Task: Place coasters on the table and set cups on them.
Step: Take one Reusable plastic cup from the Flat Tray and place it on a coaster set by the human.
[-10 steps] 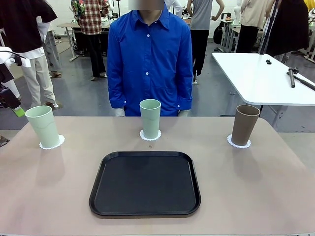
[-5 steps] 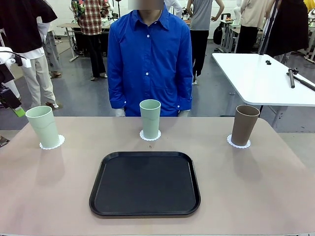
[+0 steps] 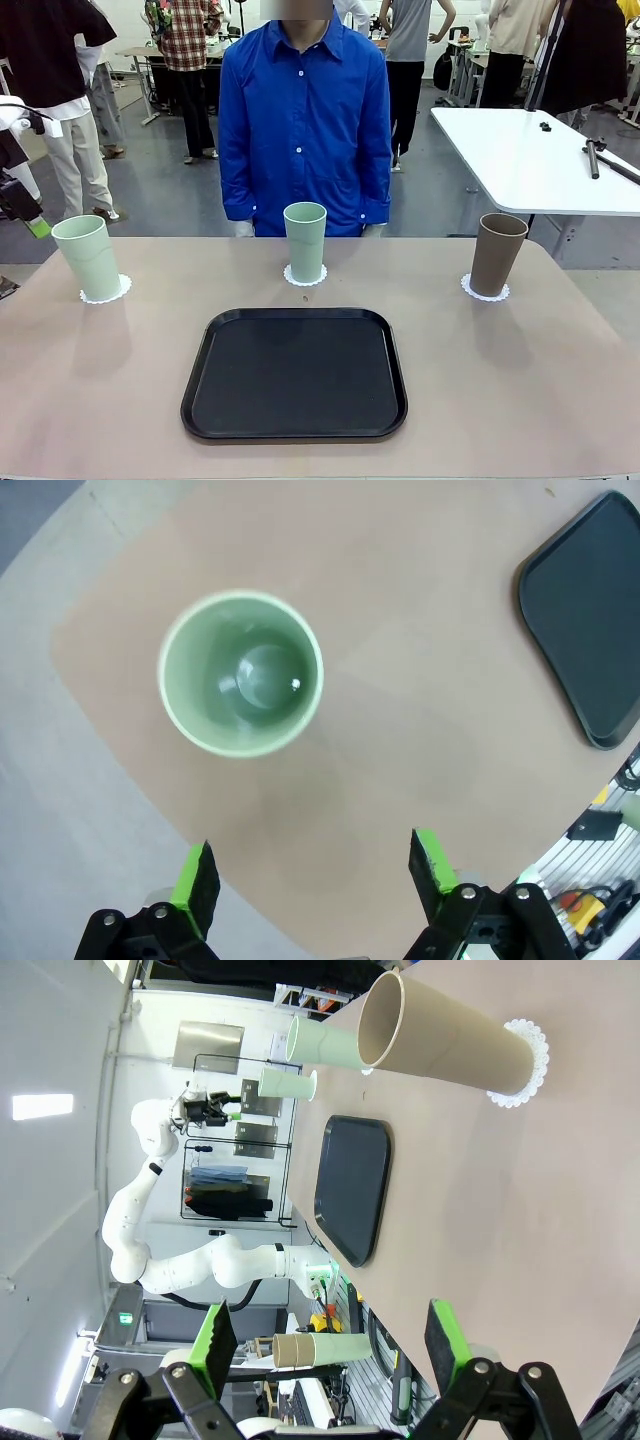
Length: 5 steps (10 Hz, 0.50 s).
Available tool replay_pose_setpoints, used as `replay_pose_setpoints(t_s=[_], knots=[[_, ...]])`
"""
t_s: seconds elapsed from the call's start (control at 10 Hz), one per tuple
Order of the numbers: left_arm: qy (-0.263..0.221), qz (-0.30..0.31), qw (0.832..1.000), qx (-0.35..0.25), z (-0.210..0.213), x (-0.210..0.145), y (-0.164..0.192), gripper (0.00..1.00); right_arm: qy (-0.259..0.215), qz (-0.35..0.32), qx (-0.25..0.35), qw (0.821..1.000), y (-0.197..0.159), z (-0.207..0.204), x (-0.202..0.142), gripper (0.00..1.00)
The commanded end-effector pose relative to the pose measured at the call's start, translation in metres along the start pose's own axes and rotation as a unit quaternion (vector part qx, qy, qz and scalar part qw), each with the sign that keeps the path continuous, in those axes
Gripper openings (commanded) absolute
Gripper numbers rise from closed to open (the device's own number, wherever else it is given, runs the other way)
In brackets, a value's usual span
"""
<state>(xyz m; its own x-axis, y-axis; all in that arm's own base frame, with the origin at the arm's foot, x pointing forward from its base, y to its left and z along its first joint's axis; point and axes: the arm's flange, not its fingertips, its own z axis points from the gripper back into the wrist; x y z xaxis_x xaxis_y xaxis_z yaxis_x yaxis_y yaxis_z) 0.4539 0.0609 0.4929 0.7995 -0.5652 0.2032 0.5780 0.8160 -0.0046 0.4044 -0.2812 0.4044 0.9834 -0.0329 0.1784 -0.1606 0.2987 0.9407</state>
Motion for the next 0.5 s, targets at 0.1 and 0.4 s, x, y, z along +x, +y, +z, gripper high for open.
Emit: replay_pose_setpoints(t_s=[0.1,0.4], knots=[[0.019,0.106,0.994,-0.01,-0.002,-0.04,-0.018,1.0,-0.001,-0.002,-0.002,1.0,0.0,0.0,0.001,1.0],[-0.011,0.139,0.987,-0.081,-0.021,-0.072,-0.022,1.0,-0.001,-0.002,-0.002,1.0,0.0,0.0,0.001,1.0]])
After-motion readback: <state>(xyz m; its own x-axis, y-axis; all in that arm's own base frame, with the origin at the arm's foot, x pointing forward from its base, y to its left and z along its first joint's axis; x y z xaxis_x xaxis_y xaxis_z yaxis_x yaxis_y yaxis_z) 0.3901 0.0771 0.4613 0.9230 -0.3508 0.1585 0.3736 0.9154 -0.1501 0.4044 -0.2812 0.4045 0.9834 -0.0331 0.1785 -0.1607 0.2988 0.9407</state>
